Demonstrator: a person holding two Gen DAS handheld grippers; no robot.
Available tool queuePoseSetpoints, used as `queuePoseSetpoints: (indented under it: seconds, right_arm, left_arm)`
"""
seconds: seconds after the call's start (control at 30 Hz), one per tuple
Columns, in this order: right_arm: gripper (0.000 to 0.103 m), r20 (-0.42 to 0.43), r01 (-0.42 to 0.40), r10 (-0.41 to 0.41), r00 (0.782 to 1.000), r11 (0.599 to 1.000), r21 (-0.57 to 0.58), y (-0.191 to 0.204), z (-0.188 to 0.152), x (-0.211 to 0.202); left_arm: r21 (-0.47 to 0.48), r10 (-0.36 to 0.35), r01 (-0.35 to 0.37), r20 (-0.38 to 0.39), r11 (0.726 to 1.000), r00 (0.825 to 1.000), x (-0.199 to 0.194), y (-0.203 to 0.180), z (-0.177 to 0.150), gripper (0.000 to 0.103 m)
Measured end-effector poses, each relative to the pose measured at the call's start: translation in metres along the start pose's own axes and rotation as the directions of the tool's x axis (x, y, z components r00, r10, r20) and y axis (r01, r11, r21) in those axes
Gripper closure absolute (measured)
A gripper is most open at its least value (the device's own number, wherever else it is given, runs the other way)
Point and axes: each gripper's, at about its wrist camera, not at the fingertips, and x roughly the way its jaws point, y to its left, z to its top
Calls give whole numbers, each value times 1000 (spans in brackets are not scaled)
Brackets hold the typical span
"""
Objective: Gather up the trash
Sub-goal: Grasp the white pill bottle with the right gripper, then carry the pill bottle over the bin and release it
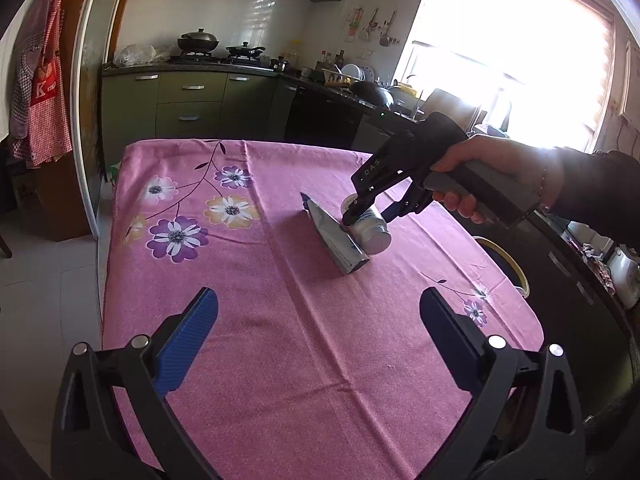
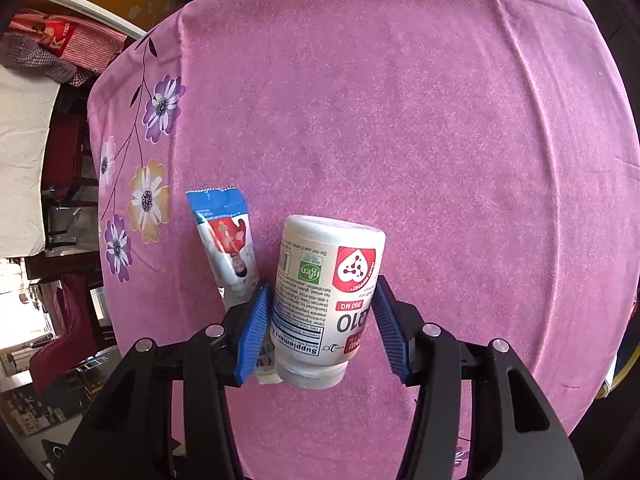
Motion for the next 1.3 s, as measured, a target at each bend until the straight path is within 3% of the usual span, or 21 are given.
queuePoseSetpoints:
  seconds: [0.23, 0.5, 0.63, 0.73, 0.97, 1.07, 1.2, 1.23, 1.27, 1.3]
  right_arm:
    - [56, 20, 109, -107, 994, 979, -170, 23, -15, 0]
    - [56, 99, 16, 3, 995, 982, -186, -22, -60, -52]
    - [56, 183, -35, 52, 982, 995, -97, -82, -87, -87]
    - [56, 257, -42, 32, 966, 999, 33, -158, -106, -115]
    - [56, 318, 50, -151, 936, 951, 305, -329, -160, -138]
    - [56, 310, 91, -212, 927, 927, 364, -370, -169, -127]
    - [55, 280, 213, -336, 899, 896, 390, -407, -162, -115]
    - [53, 281, 231, -357, 891, 888, 397, -416, -161, -113]
    - [43, 281, 254, -384, 879, 878, 405, -424, -161, -112]
    - [39, 293, 259, -393, 872, 876, 406, -429, -161, -112]
  left_arm:
    - [-16, 1, -2, -14, 1000, 1000, 2, 4, -4, 7]
    - [2, -1, 1, -30, 1000, 1000, 9, -6, -2, 7]
    - [21, -4, 5, -40, 1000, 999, 13, -15, -1, 7]
    - [35, -13, 15, -51, 999, 999, 18, -24, 1, 7]
    - [45, -38, 42, -92, 998, 995, 35, -41, 5, 7]
    - [50, -41, 46, -100, 998, 994, 40, -52, 9, 7]
    - [76, -37, 46, -109, 996, 993, 44, -69, 15, 7]
    - [82, -33, 43, -112, 996, 993, 45, -72, 16, 7]
    - [89, -26, 37, -116, 995, 993, 47, -76, 16, 7]
    - [94, -19, 31, -120, 995, 993, 48, -79, 17, 7]
